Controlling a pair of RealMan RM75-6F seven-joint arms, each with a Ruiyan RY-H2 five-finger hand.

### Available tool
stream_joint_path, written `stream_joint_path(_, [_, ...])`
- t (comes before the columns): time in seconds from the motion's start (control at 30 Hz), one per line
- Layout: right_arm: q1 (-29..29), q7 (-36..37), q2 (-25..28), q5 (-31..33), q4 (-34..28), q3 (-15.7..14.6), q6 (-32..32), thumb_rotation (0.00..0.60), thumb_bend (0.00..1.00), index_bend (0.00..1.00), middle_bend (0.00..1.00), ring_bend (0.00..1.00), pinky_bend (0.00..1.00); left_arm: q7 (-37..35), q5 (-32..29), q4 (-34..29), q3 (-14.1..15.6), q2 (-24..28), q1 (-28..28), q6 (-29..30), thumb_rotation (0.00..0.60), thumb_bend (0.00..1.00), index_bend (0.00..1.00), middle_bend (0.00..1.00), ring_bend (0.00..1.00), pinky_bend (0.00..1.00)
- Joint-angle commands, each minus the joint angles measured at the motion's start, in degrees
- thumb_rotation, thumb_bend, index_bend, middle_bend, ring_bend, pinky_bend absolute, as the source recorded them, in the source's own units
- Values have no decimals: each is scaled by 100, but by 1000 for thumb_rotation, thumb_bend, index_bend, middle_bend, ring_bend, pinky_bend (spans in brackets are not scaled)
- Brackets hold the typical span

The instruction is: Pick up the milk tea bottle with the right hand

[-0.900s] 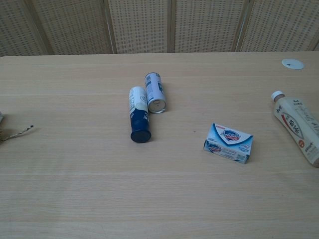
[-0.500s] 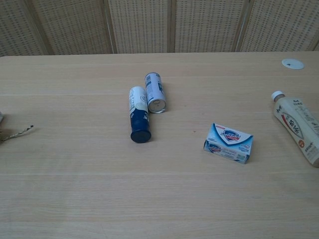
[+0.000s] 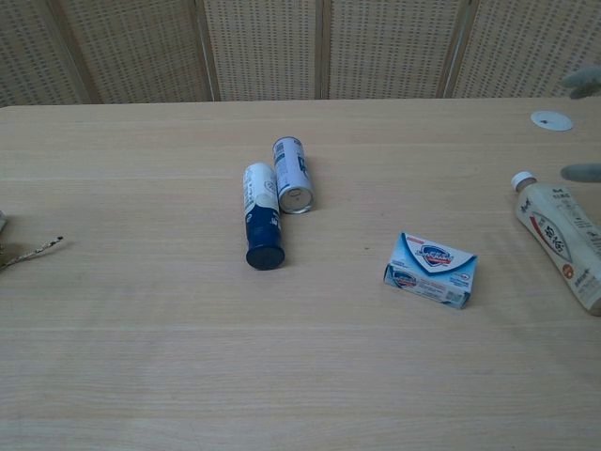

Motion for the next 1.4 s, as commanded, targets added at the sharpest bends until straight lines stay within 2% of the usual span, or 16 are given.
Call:
stream_joint_path(0.03, [120,-252,-255,267,249,11,-154,363,122,0,0,0,229,-39,-13,36,17,9,24,27,407,294,0,0,0,0])
stream_joint_path(0.37, [312,-519,-891,961,954,88,-514,364,118,0,0,0,200,-112,45,120,49,-21,25,77,408,294,0,0,0,0])
stream_joint_path(0.7, [349,-736,-1227,1526,1595,125,-664,365,116,0,0,0,211,-163,57,176,71,-47,5,69,404,295,0,0,0,0])
stream_joint_path(1.1, [116,-867,-1414,2135,1798,150,-511,368,115,0,0,0,243,-232,82,254,73,-100,-55,39,405,294,0,0,0,0])
stream_joint_path(1.4, [179,-1054,-1606,2390,1823,266,-502,366,114,0,0,0,253,-342,92,347,73,-114,-62,84,402,295,0,0,0,0])
